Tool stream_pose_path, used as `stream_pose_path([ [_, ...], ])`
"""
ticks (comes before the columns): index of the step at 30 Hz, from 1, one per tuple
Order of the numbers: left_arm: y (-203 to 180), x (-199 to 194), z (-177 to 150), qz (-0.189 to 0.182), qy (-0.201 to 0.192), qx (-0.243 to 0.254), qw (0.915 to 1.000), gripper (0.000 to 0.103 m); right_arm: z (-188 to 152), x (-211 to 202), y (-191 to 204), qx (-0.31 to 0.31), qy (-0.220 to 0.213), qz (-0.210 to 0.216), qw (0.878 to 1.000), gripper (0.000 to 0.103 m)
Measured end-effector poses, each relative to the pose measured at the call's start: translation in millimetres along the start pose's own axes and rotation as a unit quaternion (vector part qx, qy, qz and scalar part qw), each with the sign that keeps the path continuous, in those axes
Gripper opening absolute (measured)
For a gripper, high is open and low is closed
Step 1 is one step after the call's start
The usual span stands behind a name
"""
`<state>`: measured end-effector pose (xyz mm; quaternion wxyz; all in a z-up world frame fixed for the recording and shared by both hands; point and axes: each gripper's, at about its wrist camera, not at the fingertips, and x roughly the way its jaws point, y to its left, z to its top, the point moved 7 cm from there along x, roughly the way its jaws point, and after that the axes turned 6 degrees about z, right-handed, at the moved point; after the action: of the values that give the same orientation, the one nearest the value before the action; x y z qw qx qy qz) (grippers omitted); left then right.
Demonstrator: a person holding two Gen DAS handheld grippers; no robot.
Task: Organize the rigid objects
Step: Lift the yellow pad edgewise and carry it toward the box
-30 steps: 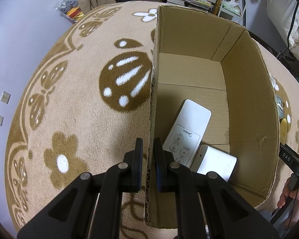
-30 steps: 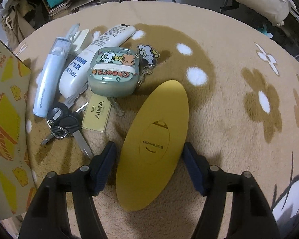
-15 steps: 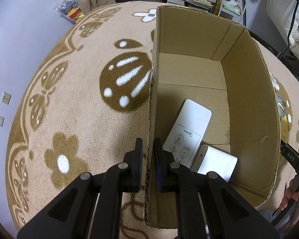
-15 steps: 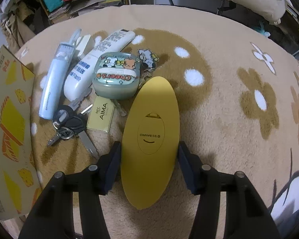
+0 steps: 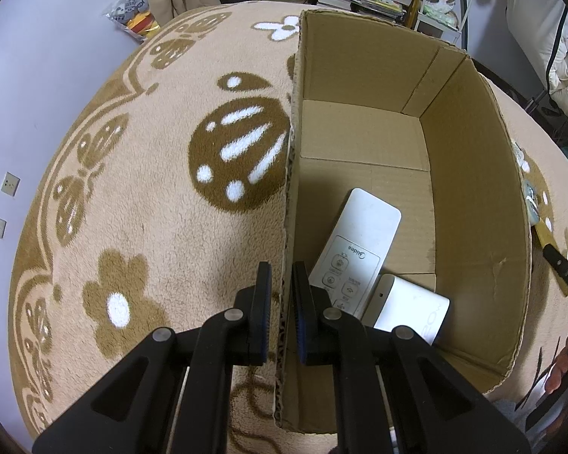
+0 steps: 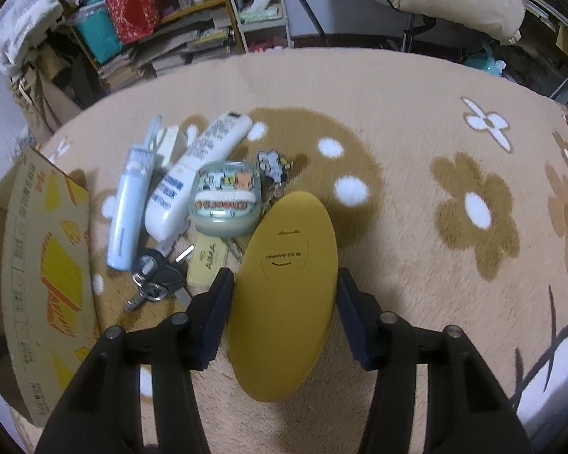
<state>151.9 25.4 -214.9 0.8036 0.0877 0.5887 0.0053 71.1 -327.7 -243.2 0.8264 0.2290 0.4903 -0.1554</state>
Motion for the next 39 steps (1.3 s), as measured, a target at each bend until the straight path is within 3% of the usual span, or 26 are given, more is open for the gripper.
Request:
stream_pose_path([
  [1, 0, 0, 0, 0.0, 0.0, 0.0, 1.0, 0.01, 0, -1, -1, 0.004, -0.002, 0.008, 1.0, 0.012],
  [4, 0, 0, 0, 0.0, 0.0, 0.0, 1.0, 0.011, 0, 0, -7, 0.026, 0.001, 0.023, 0.999, 0.007],
  [9, 0, 0, 0, 0.0, 0.0, 0.0, 1.0, 0.011, -4, 10, -9, 0.049, 0.012, 0.051, 0.997, 0.007],
  [24, 1, 1, 0, -0.004, 0.002, -0.003, 1.0, 0.011, 9, -16, -6, 0.072, -0.032, 0.107, 0.991, 0.007],
  [27, 1, 1, 0, -0.004, 0.002, -0.003, 1.0, 0.011, 10, -17, -6, 0.09, -0.033, 0.134, 0.986, 0.007],
  [32, 1, 1, 0, -0.003, 0.002, -0.003, 1.0, 0.011, 11, -16, -9, 0.103, -0.033, 0.136, 0.985, 0.007],
  [39, 0, 0, -1, -0.001, 0.001, -0.001, 1.0, 0.011, 23, -42, 12, 0.062, -0.067, 0.143, 0.985, 0.007],
])
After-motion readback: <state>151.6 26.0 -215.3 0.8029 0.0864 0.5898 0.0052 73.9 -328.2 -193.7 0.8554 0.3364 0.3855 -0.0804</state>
